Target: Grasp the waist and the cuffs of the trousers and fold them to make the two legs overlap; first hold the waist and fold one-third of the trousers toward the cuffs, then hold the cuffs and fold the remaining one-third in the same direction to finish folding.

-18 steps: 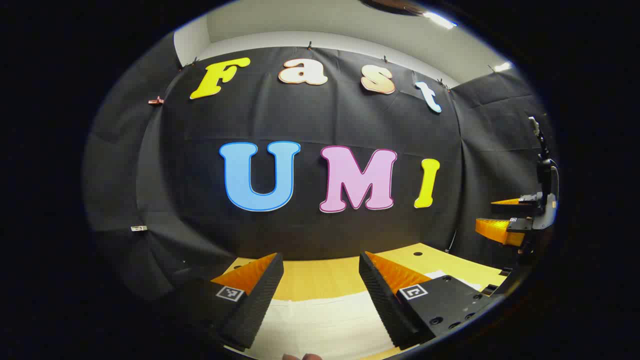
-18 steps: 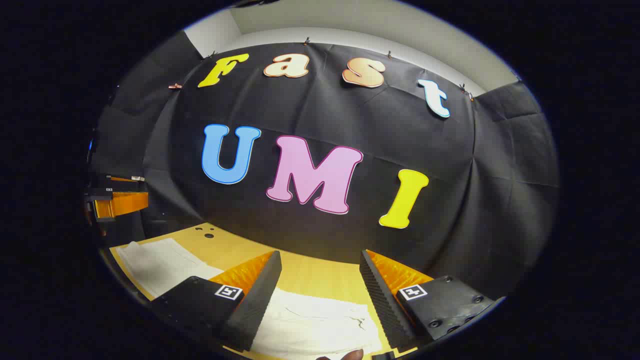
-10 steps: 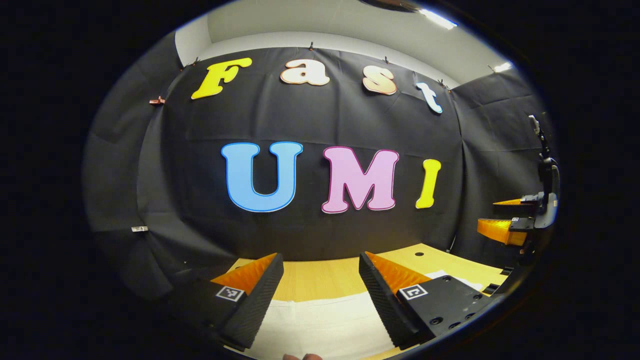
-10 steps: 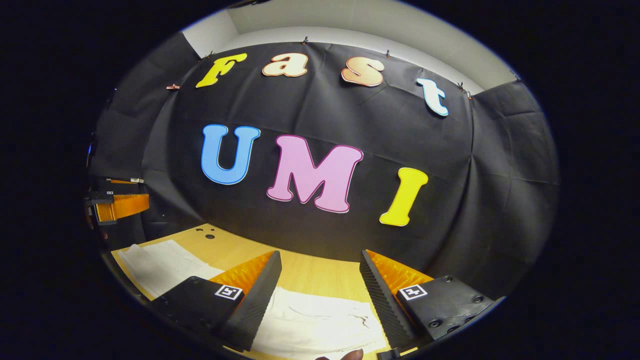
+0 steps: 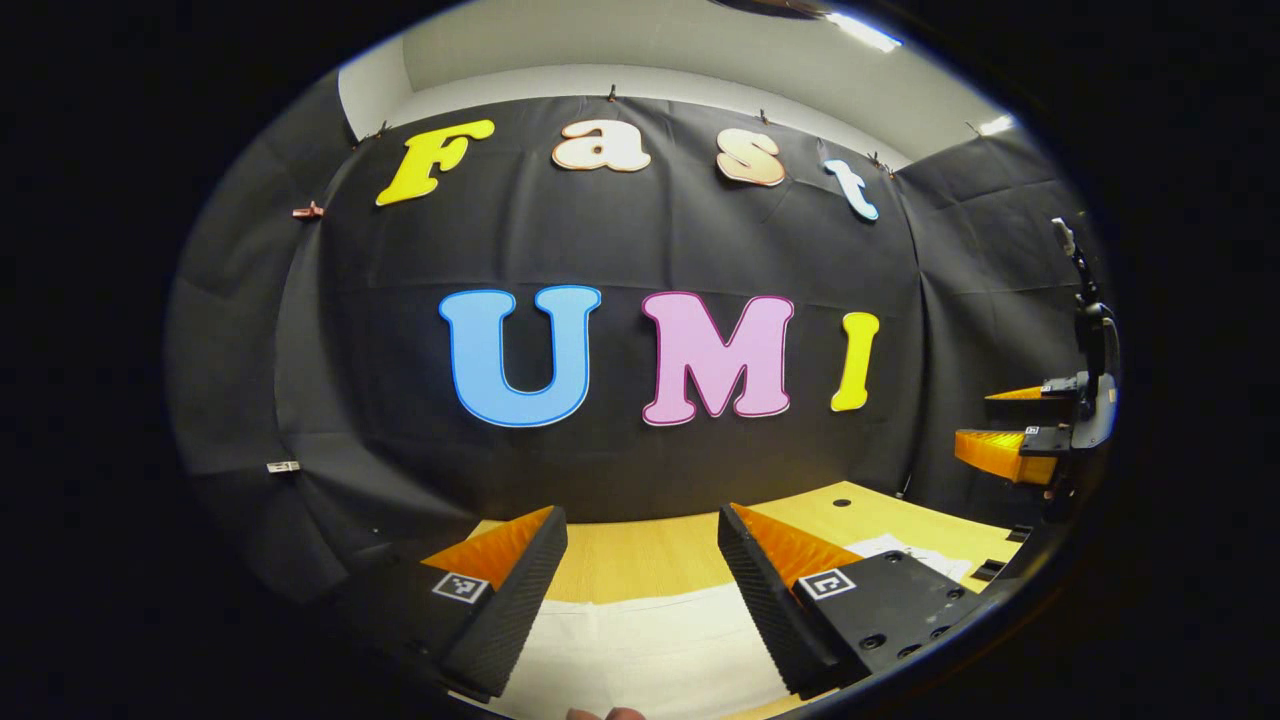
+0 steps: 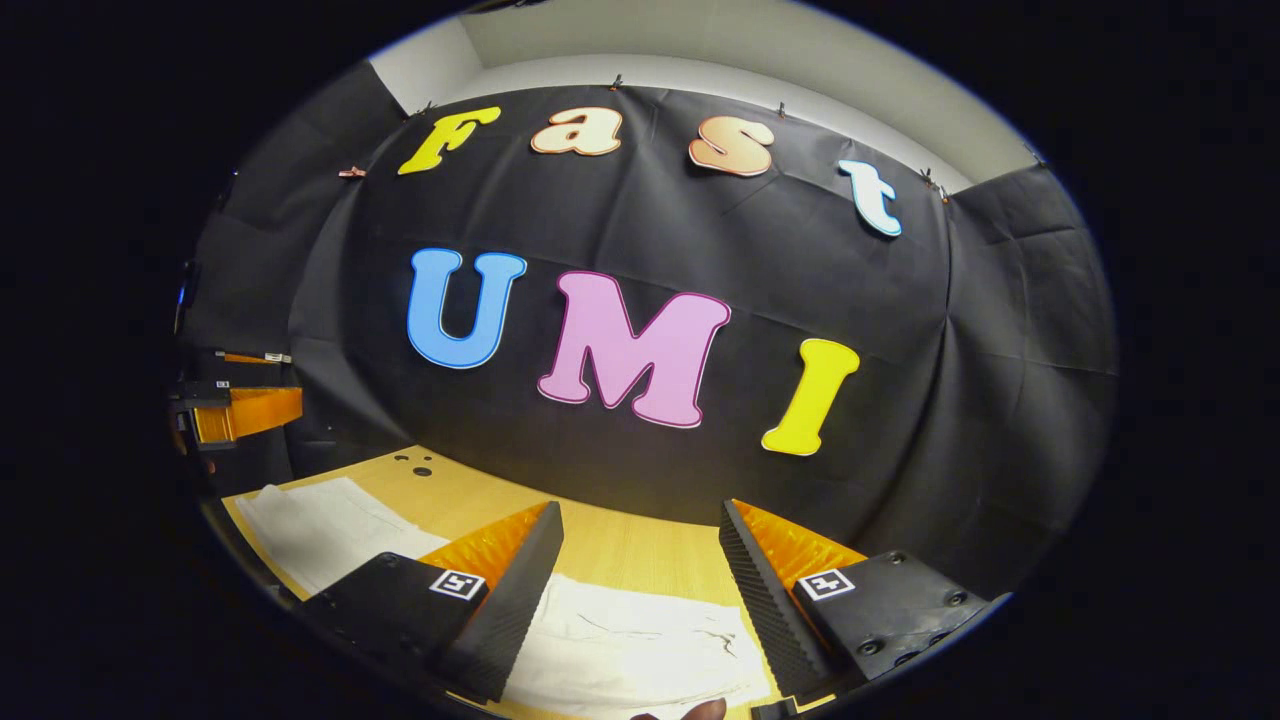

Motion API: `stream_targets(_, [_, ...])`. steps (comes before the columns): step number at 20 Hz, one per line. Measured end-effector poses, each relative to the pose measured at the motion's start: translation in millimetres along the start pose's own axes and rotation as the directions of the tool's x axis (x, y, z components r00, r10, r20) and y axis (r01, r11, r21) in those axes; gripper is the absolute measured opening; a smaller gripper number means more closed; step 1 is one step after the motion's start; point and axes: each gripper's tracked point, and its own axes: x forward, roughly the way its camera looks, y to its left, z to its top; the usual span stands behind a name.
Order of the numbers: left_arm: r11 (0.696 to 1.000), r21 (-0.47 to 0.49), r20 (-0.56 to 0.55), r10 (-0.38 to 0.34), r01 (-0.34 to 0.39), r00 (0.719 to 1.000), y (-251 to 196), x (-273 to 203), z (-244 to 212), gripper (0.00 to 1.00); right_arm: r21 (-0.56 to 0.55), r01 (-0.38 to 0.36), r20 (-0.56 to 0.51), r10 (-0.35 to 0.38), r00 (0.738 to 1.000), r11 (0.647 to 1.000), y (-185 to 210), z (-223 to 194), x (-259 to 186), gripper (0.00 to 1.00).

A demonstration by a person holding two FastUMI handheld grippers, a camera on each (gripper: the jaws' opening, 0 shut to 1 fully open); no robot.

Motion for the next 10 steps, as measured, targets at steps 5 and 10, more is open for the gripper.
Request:
stream_targets(5, [0.948, 0.315, -0.020, -0.045, 0.049, 0.999, 18, -4, -15, 0.98, -0.136, 0.017, 0.001, -0.017, 1.000, 0.991, -14, -3, -1, 0.97])
stream_targets(10, [0.744, 0.615, -0.269, -0.114, 0.262, 0.956, 44, -24, -119, 0.96, -0.368, 0.004, -0.049, -0.024, 0.999, 0.930, -43, -28, -8, 0.97])
